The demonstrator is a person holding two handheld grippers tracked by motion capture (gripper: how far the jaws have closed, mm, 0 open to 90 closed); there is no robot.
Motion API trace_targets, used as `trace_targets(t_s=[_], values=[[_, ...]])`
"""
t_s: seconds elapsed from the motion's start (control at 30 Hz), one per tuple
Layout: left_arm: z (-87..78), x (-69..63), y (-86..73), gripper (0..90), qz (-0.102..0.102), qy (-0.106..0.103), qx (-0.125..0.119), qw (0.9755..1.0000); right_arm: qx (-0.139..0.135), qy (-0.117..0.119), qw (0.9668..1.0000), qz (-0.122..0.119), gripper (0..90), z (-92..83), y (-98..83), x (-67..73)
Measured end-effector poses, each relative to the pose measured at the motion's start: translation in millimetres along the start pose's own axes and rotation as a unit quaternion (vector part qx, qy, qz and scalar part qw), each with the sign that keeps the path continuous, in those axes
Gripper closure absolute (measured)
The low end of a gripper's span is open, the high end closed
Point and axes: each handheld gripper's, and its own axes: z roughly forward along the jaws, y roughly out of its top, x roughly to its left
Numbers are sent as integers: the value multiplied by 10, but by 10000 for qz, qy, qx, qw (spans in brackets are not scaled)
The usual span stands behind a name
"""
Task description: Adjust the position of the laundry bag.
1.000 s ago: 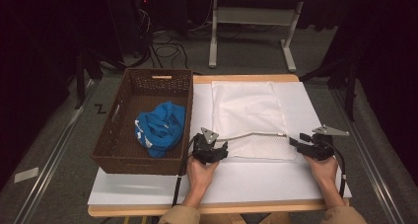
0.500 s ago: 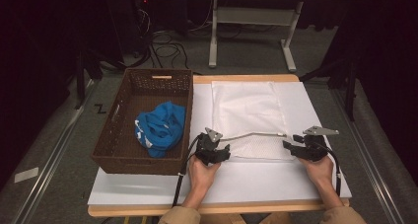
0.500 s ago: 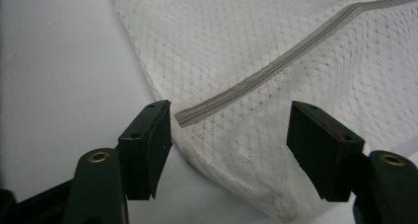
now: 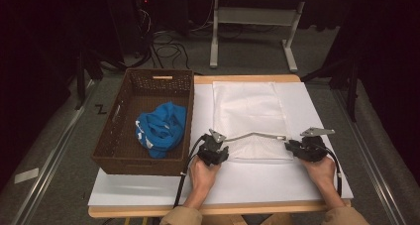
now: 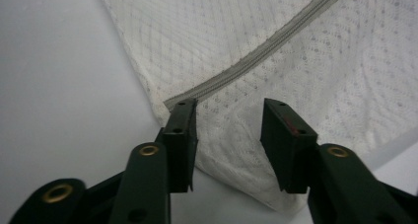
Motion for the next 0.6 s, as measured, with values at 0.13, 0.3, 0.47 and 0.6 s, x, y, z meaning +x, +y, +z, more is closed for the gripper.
trace_targets(t_s=[0.13, 0.3, 0.47, 0.6], values=[[-4, -7, 14, 716, 189, 97, 91, 9997, 41, -11, 10000, -88, 816, 7, 5, 19], [-1, -42, 44, 874, 431, 142, 198, 9988, 67, 40, 9998, -182, 900, 6, 3, 15], [-17, -24, 38, 900, 416, 115, 155, 9989, 87, 24, 9998, -204, 900, 0, 5, 19], [-97, -2, 44, 900, 406, 120, 23, 9991, 79, 2, 9997, -231, 900, -14, 0, 31]])
